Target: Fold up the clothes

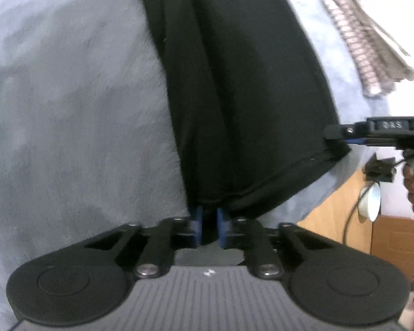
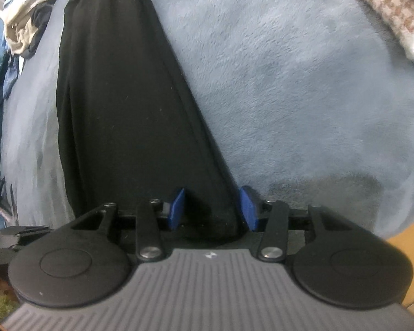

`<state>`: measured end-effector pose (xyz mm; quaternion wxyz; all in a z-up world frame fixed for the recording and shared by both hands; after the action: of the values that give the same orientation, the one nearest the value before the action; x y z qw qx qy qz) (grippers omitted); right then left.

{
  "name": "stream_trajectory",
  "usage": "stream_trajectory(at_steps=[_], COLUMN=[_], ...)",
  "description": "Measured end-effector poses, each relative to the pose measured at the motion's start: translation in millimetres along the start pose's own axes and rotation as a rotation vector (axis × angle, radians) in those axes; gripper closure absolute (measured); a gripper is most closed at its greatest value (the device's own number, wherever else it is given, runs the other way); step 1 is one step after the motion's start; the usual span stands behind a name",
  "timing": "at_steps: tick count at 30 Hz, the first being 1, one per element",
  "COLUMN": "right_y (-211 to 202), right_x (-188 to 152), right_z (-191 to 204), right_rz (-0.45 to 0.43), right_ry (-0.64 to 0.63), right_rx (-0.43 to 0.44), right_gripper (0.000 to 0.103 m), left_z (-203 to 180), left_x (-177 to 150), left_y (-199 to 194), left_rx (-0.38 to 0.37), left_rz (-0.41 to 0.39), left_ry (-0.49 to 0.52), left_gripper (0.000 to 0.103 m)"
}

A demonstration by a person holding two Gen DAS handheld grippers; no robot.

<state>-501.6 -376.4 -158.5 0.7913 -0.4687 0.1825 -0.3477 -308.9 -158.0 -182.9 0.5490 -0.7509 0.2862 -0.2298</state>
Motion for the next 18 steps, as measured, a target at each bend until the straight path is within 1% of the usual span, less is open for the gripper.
stream_trajectory(at_steps=[1,2,3,4,6,7,9,10,11,13,15,16,17,18], right_y=[1.2,1.8,2.3,-0.9,-13.3,-22.8,-31.6,-35.4,-39.2,-20.3,2.1,9.8,16.4,17.8], right_x=[0.6,1.3,2.1,2.9,4.0,3.9,4.7,5.1,5.5,3.2,1.6,2.6,3.8,4.1], right_z=[1.4,3.0,4.6,7.7,18.3,26.4,33.0,35.8,38.5,36.2,30.9,29.9,29.9,31.9], right_rz=[0.012,0.027,0.042,0.046,0.034,0.019,0.011,0.008,0.005,0.04,0.081,0.092,0.1,0.109], right_ry=[-0.017,-0.032,-0.046,-0.057,-0.101,-0.14,-0.173,-0.187,-0.201,-0.219,-0.23,-0.239,-0.25,-0.261], right_rx=[-0.008,-0.013,-0.016,-0.019,-0.033,-0.047,-0.068,-0.078,-0.089,-0.121,-0.148,-0.153,-0.157,-0.16], right_gripper=[0.074,0.09,0.095,0.098,0.099,0.099,0.1,0.099,0.099,0.1,0.099,0.099,0.099,0.099], left_z=[0.5,0.1,-1.1,-2.8,-6.4,-9.9,-19.4,-22.0,-21.8,-21.1,-22.6,-20.2,-15.4,-8.9], left_x=[-1.2,-2.7,-5.0,-8.0,-14.2,-18.1,-27.1,-30.8,-34.5,-41.7,-44.9,-44.7,-43.8,-42.9], left_y=[1.7,0.7,-3.9,-12.8,-31.1,-41.0,-55.7,-55.9,-51.2,-30.1,-5.9,1.2,1.2,-1.6], left_rx=[0.005,0.008,0.009,0.011,0.01,0.009,0.026,0.03,0.032,0.044,0.085,0.09,0.084,0.066], left_rz=[-0.001,-0.008,-0.019,-0.037,-0.074,-0.097,-0.137,-0.139,-0.127,-0.093,-0.069,-0.058,-0.057,-0.054], left_ry=[-0.016,-0.031,-0.049,-0.069,-0.104,-0.106,-0.085,-0.083,-0.095,-0.108,-0.075,-0.069,-0.08,-0.093], left_gripper=[0.1,0.101,0.101,0.101,0.101,0.101,0.101,0.101,0.101,0.101,0.101,0.101,0.099,0.095])
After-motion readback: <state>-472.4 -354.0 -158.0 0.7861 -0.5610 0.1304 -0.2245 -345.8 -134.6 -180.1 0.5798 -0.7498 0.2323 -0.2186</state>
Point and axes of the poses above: each gripper's, at about its wrist camera, not at the fingertips, and y roughly the way its jaws point, z to its left, x to its top, the point moved 1 cm from there along y, roughly the way its jaws point, and after that the axes turned 7 degrees about x, right-handed, at the moved point
